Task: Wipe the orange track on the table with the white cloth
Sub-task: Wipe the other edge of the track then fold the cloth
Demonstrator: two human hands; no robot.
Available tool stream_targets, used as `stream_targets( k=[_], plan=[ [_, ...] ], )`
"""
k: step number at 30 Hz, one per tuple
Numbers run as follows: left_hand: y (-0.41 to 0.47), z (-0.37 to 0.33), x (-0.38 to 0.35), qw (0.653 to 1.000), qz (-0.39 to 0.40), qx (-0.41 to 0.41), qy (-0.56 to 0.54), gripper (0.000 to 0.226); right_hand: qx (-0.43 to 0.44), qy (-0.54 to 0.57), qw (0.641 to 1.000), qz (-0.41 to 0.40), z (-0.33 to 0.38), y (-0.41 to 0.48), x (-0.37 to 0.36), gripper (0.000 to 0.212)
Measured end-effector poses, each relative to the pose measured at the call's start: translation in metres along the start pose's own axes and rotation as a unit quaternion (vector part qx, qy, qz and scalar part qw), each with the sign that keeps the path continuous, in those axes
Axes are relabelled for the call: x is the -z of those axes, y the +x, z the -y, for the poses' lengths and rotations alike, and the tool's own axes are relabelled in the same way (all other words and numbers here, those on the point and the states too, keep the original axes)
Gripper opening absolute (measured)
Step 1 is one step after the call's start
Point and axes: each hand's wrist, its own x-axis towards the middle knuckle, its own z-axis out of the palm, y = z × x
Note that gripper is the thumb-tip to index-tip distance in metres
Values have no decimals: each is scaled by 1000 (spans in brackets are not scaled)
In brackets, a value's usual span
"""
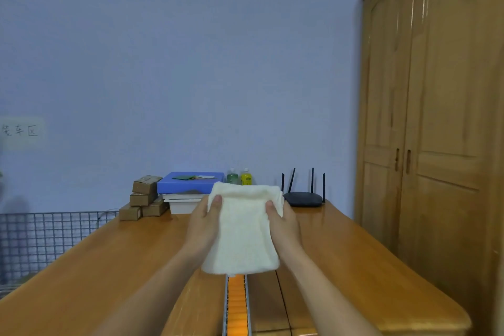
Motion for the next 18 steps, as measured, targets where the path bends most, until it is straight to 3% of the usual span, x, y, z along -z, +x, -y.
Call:
stream_targets(
  k=[6, 18],
  plan=[
    [0, 1, -8, 997, -9, 33, -71, 31, 73, -22, 997, 7, 10, 6, 7, 15],
    [1, 3, -6, 994, -48, 17, -97, 35, 88, -15, 996, -23, 1, 13, 15, 22]
  ],
)
